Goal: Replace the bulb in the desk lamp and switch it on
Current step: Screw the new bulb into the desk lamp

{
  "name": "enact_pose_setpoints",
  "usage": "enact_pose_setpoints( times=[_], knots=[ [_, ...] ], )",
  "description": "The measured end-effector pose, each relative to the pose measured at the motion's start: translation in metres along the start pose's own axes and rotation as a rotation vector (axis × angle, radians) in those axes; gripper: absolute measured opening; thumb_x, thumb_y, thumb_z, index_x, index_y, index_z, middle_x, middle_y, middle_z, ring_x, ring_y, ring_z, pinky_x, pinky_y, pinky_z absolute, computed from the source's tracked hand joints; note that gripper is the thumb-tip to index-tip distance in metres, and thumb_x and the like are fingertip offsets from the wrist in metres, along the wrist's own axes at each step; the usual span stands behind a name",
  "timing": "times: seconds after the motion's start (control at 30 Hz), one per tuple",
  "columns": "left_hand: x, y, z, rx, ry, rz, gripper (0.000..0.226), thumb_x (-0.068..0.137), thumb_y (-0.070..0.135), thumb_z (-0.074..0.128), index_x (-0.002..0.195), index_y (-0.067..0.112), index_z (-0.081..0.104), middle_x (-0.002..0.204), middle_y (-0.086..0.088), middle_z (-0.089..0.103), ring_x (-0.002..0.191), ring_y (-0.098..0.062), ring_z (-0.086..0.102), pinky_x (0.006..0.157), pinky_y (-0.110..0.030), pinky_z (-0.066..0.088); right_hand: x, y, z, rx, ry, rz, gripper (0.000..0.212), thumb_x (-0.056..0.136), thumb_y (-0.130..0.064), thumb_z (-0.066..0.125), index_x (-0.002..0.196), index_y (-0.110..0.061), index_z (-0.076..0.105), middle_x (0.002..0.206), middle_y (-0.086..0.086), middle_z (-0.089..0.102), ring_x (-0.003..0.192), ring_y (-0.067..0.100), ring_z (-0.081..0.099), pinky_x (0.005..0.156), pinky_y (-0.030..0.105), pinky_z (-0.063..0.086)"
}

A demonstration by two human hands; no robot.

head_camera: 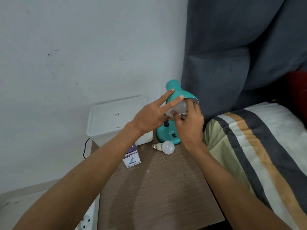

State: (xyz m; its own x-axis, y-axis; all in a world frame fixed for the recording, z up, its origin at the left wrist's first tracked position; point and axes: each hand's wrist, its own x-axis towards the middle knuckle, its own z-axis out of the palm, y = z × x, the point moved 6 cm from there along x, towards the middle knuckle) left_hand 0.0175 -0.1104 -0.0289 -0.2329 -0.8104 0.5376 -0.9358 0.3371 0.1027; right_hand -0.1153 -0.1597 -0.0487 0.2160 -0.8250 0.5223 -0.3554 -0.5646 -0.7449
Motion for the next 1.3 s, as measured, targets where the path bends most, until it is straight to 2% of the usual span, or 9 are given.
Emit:
enact_pose_setpoints(
  times=[0.23,0.5,0.63,0.7,0.77,0.93,1.07,1.2,1.3],
  knots=[
    [0.002,0.005,-0.001,-0.017,0.057,0.006,0.088,0.082,0.002,0.081,0.152,0.025,0.032,0.16,-0.023,0.039,0.065,-0.011,0.042,0.057,-0.033,0.057,0.001,0.008,0.003,0.155,-0.015,0.213,0.042,0.088,-0.032,0.074,0.122,-0.019,0.053,0.108,0.005,0.072,0.086,0.02,0.072,0.078,0.039,0.06],
    [0.001,0.001,0.005,-0.026,-0.056,-0.098,0.093,0.087,0.004,0.076,0.157,0.035,0.022,0.168,-0.012,0.027,0.067,-0.023,0.061,0.063,-0.042,0.062,0.0,0.004,0.0,0.149,-0.062,0.215,0.044,0.087,-0.03,0.076,0.123,-0.02,0.054,0.115,0.002,0.067,0.092,0.016,0.069,0.082,0.039,0.059],
    [-0.002,0.005,-0.002,-0.064,-0.09,-0.216,0.094,0.091,0.011,0.074,0.161,0.038,0.018,0.171,-0.005,0.019,0.105,-0.037,0.068,0.081,-0.05,0.061,0.0,-0.006,-0.016,-0.004,-0.097,0.164,0.053,0.088,-0.029,0.072,0.136,-0.018,0.052,0.123,0.008,0.061,0.107,0.025,0.063,0.091,0.041,0.054],
    [-0.008,0.008,-0.011,-0.114,-0.067,-0.293,0.09,0.092,0.021,0.074,0.163,0.031,0.019,0.17,-0.005,0.022,0.136,-0.033,0.053,0.1,-0.05,0.055,-0.002,-0.011,-0.031,-0.056,-0.073,0.154,0.045,0.091,-0.029,0.068,0.133,-0.019,0.057,0.125,0.007,0.062,0.108,0.025,0.063,0.091,0.041,0.054],
    [-0.018,0.01,-0.022,-0.127,-0.009,-0.343,0.089,0.093,0.028,0.074,0.163,0.024,0.021,0.167,-0.005,0.03,0.147,-0.026,0.041,0.111,-0.048,0.048,-0.005,-0.019,-0.045,-0.095,-0.027,0.132,0.035,0.093,-0.031,0.065,0.126,-0.02,0.062,0.121,0.004,0.065,0.106,0.024,0.064,0.088,0.04,0.054],
    [-0.054,0.001,-0.054,-0.104,0.118,-0.56,0.084,0.094,0.04,0.071,0.162,0.026,0.024,0.161,-0.003,0.042,0.145,-0.021,0.042,0.114,-0.038,0.04,-0.009,-0.065,-0.054,-0.084,0.047,-0.061,0.023,0.093,-0.023,0.063,0.116,-0.017,0.066,0.111,-0.001,0.068,0.104,0.018,0.061,0.084,0.032,0.05],
    [-0.096,-0.024,-0.086,-0.145,0.297,-0.77,0.077,0.091,0.038,0.076,0.156,0.02,0.039,0.152,-0.005,0.052,0.138,-0.021,0.05,0.113,-0.043,0.044,-0.01,-0.111,-0.02,0.023,-0.066,-0.222,0.023,0.093,-0.021,0.063,0.116,-0.016,0.065,0.106,-0.002,0.069,0.095,0.013,0.062,0.082,0.033,0.055],
    [-0.144,-0.059,-0.103,-0.176,0.35,-0.956,0.078,0.089,0.044,0.077,0.154,0.021,0.041,0.149,-0.005,0.054,0.137,-0.022,0.051,0.11,-0.033,0.04,-0.01,-0.132,0.038,0.039,-0.238,-0.187,0.031,0.094,-0.023,0.063,0.124,-0.017,0.062,0.112,0.0,0.066,0.101,0.012,0.062,0.088,0.029,0.052],
    [-0.176,-0.085,-0.109,-0.156,0.349,-1.054,0.078,0.089,0.045,0.077,0.153,0.02,0.042,0.149,-0.009,0.053,0.138,-0.027,0.048,0.112,-0.038,0.039,-0.01,-0.122,0.083,0.024,-0.354,-0.088,0.039,0.094,-0.025,0.062,0.132,-0.016,0.059,0.122,0.003,0.065,0.111,0.017,0.061,0.092,0.027,0.046]
  ],
)
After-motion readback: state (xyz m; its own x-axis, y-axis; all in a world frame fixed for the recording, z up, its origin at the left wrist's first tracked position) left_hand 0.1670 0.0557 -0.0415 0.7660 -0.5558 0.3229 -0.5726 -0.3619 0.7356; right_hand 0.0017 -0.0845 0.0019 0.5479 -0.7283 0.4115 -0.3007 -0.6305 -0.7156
